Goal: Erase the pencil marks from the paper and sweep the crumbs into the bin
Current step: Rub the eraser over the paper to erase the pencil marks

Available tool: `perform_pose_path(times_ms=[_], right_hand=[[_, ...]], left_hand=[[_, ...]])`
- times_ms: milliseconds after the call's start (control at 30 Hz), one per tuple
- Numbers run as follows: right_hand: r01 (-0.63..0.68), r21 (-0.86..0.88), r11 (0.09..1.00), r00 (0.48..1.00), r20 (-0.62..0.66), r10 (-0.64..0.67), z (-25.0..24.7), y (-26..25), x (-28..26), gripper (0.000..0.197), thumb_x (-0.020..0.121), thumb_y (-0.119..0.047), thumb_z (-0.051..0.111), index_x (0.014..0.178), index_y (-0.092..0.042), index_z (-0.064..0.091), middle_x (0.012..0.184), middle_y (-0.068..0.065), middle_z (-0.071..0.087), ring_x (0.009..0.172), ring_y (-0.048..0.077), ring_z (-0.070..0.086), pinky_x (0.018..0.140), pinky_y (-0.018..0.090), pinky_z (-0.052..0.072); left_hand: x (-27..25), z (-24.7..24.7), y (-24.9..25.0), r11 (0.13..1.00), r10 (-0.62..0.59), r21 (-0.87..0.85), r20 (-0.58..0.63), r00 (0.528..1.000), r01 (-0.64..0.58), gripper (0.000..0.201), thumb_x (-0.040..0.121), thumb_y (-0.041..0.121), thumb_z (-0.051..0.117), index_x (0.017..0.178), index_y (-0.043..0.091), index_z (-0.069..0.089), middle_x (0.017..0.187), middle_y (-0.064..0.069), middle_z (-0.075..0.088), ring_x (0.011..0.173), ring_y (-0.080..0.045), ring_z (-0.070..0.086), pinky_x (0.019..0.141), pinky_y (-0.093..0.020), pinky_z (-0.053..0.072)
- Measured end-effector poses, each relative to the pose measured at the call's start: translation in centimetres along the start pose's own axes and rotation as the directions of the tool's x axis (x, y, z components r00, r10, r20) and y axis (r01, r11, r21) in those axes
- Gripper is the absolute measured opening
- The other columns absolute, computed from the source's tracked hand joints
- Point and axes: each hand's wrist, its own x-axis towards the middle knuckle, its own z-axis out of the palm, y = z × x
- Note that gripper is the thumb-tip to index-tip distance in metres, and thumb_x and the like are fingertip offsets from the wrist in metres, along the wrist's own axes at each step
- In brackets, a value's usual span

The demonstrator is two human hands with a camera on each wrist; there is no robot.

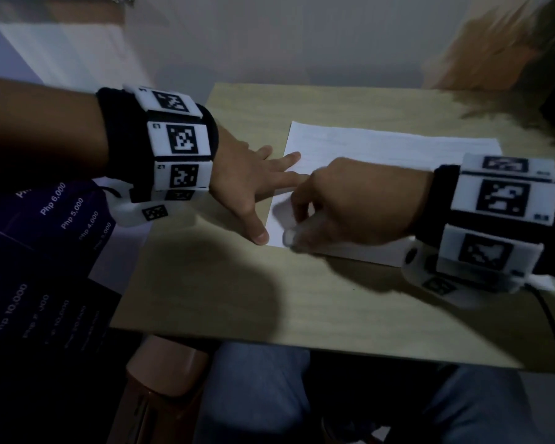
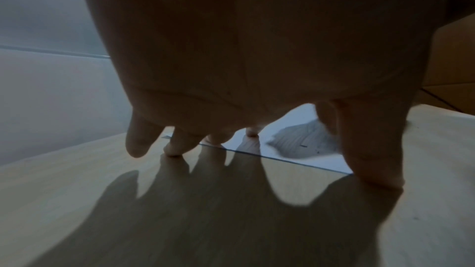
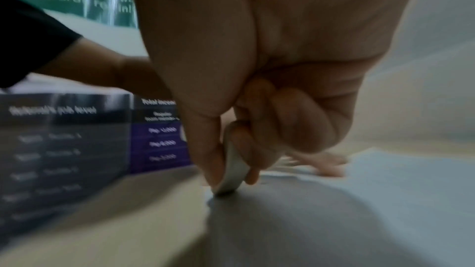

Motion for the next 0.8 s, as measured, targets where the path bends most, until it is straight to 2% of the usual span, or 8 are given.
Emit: perform_pose_path(times_ms=[133,233,300,433,533,633,700,800], right_hand=[[-0.033,-0.083,0.996,0.988,-0.150,0.021,0.3,0.3,0.0,0.026,0.090,-0.049,0.058,0.089,-0.024,0.064,0.073,-0.005,0.053,0.070,0.023,0.056,0.068,0.033,0.049],[0.025,-0.009,1.000,0.998,-0.055,-0.025,0.8,-0.7,-0.8,0.023,0.087,-0.047,0.061,0.085,-0.025,0.065,0.072,-0.006,0.056,0.069,0.019,0.057,0.067,0.034,0.050],[-0.002,0.005,1.000,1.000,-0.021,0.002,0.1,-0.3,-0.5,0.021,0.087,-0.047,0.061,0.088,-0.028,0.069,0.073,-0.009,0.059,0.072,0.016,0.059,0.071,0.032,0.048],[-0.031,-0.130,0.991,0.997,-0.075,0.021,-0.1,0.3,-0.1,0.032,0.092,-0.033,0.041,0.117,-0.020,0.056,0.094,0.003,0.062,0.087,0.029,0.060,0.076,0.035,0.046],[0.029,-0.080,0.996,0.999,-0.012,-0.030,0.3,-0.2,-0.1,0.038,0.099,-0.034,0.045,0.132,-0.015,0.043,0.106,0.004,0.058,0.090,0.024,0.054,0.078,0.032,0.040],[0.015,-0.045,0.999,0.999,-0.051,-0.017,-0.3,0.5,0.6,0.026,0.097,-0.031,0.056,0.119,-0.019,0.051,0.103,0.002,0.060,0.097,0.025,0.059,0.079,0.032,0.041],[0.022,-0.042,0.999,0.998,-0.065,-0.024,-0.5,0.6,0.8,0.015,0.095,-0.028,0.059,0.108,-0.022,0.054,0.093,-0.001,0.060,0.088,0.023,0.058,0.075,0.031,0.041],[0.045,0.030,0.999,0.999,0.014,-0.045,-0.7,0.2,1.0,0.009,0.093,-0.028,0.061,0.101,-0.025,0.056,0.083,-0.010,0.057,0.077,0.013,0.052,0.072,0.027,0.036]], left_hand=[[-0.1,0.0,0.1,1.000,-0.008,0.014,0.003,1.000,0.008,0.115,0.079,0.076,0.063,0.151,0.049,-0.023,0.163,0.003,-0.034,0.155,-0.035,-0.012,0.125,-0.057,0.005],[-0.1,-0.1,0.1,1.000,-0.004,-0.020,-0.002,1.000,0.004,0.117,0.079,0.074,0.066,0.150,0.052,-0.024,0.164,0.003,-0.033,0.155,-0.034,-0.014,0.125,-0.057,0.004],[-0.1,-0.1,0.0,1.000,0.005,-0.030,-0.003,1.000,-0.005,0.115,0.078,0.076,0.065,0.150,0.053,-0.022,0.164,0.003,-0.033,0.155,-0.035,-0.013,0.124,-0.058,0.005],[0.0,0.1,-0.1,1.000,0.006,-0.027,-0.008,1.000,-0.007,0.119,0.074,0.085,0.061,0.154,0.047,-0.018,0.164,0.005,-0.033,0.155,-0.036,-0.011,0.124,-0.058,0.009],[-0.1,0.2,0.1,0.999,0.008,-0.042,-0.016,1.000,-0.009,0.106,0.076,0.084,0.057,0.157,0.048,-0.001,0.163,0.002,-0.034,0.155,-0.037,-0.012,0.125,-0.056,0.005],[0.0,0.2,0.2,0.999,0.029,-0.016,-0.036,0.999,-0.029,0.107,0.078,0.084,0.054,0.157,0.045,-0.006,0.165,0.006,-0.028,0.155,-0.038,-0.009,0.124,-0.060,0.008],[0.1,0.2,0.1,1.000,0.028,-0.005,-0.041,0.999,-0.029,0.110,0.077,0.085,0.054,0.157,0.044,-0.010,0.166,0.007,-0.026,0.155,-0.038,-0.009,0.124,-0.061,0.007],[0.3,0.4,-0.2,1.000,0.010,-0.009,-0.027,1.000,-0.010,0.111,0.075,0.089,0.051,0.156,0.047,-0.012,0.165,0.006,-0.031,0.155,-0.035,-0.012,0.124,-0.059,0.003]])
